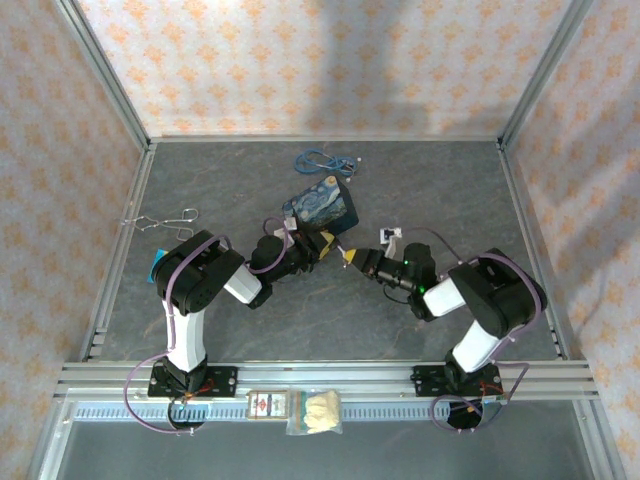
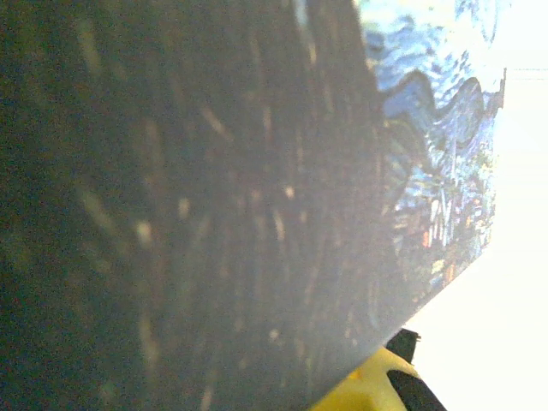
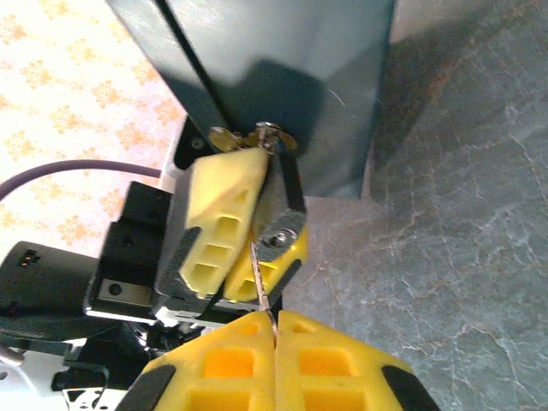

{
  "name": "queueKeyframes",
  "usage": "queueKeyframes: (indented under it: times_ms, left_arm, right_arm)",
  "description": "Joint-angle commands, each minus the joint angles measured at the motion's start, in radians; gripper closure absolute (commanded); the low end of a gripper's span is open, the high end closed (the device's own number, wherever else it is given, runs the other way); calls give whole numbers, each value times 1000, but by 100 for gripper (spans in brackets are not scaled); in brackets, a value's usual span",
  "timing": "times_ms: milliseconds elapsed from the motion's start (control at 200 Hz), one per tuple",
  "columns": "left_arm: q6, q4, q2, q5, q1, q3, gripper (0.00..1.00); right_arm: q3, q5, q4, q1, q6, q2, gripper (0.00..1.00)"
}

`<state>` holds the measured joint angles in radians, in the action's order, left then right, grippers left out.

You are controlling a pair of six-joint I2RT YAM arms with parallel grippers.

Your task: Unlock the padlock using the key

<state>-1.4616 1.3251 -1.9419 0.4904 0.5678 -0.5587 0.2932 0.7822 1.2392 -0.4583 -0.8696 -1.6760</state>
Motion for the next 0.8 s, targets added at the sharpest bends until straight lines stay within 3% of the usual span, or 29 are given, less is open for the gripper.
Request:
queueKeyframes:
  times_ms: [0,796]
  left_arm:
    - [-29,29,18,2,6,0,100]
    - [-34,28,17,5,15,0,100]
  right_arm:
    - [-14,-3,82,-8,-22,-36,100]
    - [35,19,92,-13,-28,-45,100]
